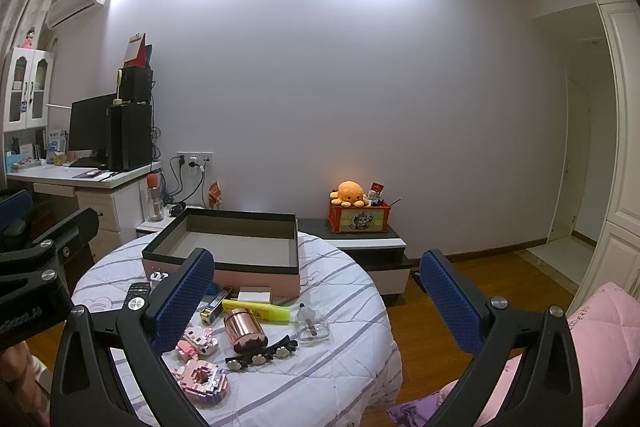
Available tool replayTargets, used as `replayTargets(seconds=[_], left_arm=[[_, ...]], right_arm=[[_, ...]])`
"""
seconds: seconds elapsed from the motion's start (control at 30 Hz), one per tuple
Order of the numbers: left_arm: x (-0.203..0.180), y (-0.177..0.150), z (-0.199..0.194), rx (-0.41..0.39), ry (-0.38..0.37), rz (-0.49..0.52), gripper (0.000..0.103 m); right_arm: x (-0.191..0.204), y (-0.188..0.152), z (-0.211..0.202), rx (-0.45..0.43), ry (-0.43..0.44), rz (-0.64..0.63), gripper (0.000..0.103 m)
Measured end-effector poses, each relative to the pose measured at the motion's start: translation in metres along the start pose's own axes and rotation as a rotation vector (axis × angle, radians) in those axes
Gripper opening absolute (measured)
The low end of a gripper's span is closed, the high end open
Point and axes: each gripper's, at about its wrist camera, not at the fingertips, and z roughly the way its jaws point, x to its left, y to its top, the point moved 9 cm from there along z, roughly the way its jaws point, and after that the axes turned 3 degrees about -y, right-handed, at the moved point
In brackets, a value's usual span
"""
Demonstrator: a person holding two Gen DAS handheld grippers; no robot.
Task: Organize rigid objects
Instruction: 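Move both tools toward the objects in front of the box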
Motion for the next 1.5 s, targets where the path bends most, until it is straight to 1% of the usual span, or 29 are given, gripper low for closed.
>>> replayTargets(seconds=[0.13,0.27,0.43,0.6,0.73,1.1,1.27,1.5], left_arm=[[0.0,0.0,-0.001,0.0,-0.01,-0.003,0.103],[0.001,0.001,-0.002,-0.005,-0.005,0.003,0.103],[0.001,0.002,-0.001,0.002,-0.033,-0.014,0.103],[0.004,0.0,0.0,0.006,-0.008,-0.007,0.103],[0.004,-0.001,0.001,0.008,-0.019,-0.014,0.103],[0.006,-0.002,0.002,0.01,-0.011,-0.01,0.103],[0.005,-0.003,0.003,0.014,-0.008,-0.002,0.103],[0.006,-0.009,0.014,0.053,-0.014,-0.002,0.103]], right_arm=[[0.0,0.0,-0.002,-0.001,0.0,-0.003,0.103],[0.0,0.001,-0.002,0.001,0.003,-0.004,0.103],[0.001,0.001,-0.003,0.014,0.001,0.0,0.103],[0.003,0.001,-0.003,0.015,-0.004,-0.001,0.103],[0.005,0.002,-0.004,0.007,-0.008,-0.009,0.103],[0.009,0.003,-0.005,0.003,0.005,-0.015,0.103],[0.006,0.003,-0.003,0.007,-0.003,-0.004,0.103],[0.001,-0.002,0.007,0.036,-0.005,0.007,0.103]])
